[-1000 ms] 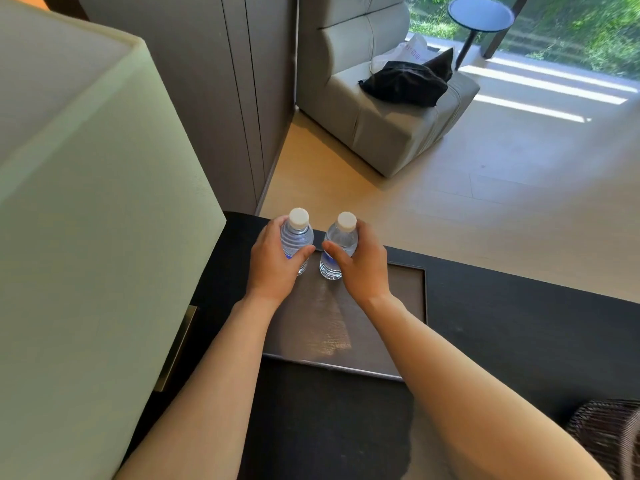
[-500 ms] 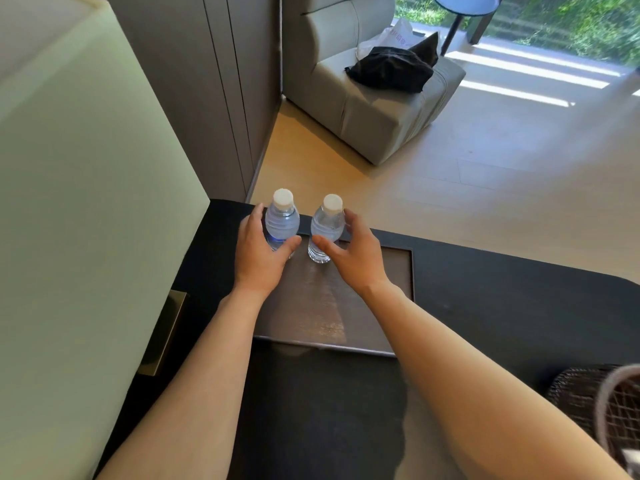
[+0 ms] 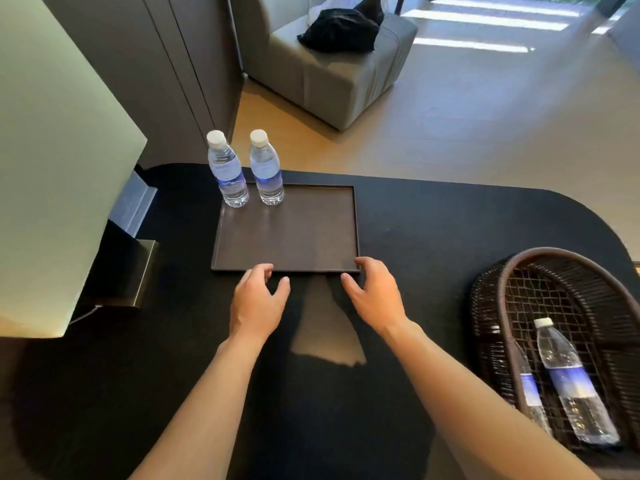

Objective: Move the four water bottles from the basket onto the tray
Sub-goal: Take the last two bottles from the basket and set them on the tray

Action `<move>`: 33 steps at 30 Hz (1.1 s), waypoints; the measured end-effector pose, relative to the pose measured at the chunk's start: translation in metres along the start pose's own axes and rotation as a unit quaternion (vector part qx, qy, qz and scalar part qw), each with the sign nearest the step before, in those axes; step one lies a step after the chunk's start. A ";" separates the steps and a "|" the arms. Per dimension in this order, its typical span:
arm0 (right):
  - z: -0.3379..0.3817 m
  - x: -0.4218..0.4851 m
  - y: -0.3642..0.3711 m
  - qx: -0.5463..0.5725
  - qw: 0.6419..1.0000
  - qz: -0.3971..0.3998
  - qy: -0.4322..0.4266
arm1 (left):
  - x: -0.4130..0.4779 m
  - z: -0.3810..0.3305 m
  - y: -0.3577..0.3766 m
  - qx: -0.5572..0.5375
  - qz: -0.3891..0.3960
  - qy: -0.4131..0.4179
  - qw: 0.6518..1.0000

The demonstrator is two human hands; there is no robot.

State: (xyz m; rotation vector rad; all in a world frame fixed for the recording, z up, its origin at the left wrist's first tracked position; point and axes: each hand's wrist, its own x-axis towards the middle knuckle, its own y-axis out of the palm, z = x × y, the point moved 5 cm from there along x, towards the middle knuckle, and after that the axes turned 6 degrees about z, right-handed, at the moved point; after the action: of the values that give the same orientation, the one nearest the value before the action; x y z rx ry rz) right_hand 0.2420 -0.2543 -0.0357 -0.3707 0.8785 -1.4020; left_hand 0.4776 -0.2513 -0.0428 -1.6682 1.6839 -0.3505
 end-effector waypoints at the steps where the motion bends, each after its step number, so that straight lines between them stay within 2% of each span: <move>1: -0.015 -0.018 -0.009 -0.001 1.000 -0.003 0.005 | -0.018 -0.006 0.013 0.014 0.014 0.006 1.000; 11: -0.169 -0.184 -0.126 -0.013 0.998 -0.068 0.001 | -0.194 -0.116 0.155 0.092 0.101 0.085 0.987; 19: -0.281 -0.252 -0.222 -0.017 0.991 -0.114 0.067 | -0.270 -0.223 0.270 0.112 0.157 0.151 0.970; 26: -0.337 -0.236 -0.253 -0.024 0.987 -0.083 0.135 | -0.258 -0.258 0.341 0.101 0.211 0.106 0.966; 33: -0.376 -0.187 -0.247 -0.002 0.983 -0.033 0.183 | -0.221 -0.259 0.396 0.098 0.200 -0.002 0.975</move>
State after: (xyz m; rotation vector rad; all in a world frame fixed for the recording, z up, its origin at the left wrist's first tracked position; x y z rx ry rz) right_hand -0.1855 -0.0216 -0.0468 -0.1461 1.1753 -1.5584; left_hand -0.0117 -0.0691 -0.0535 -1.1536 1.8665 -0.3033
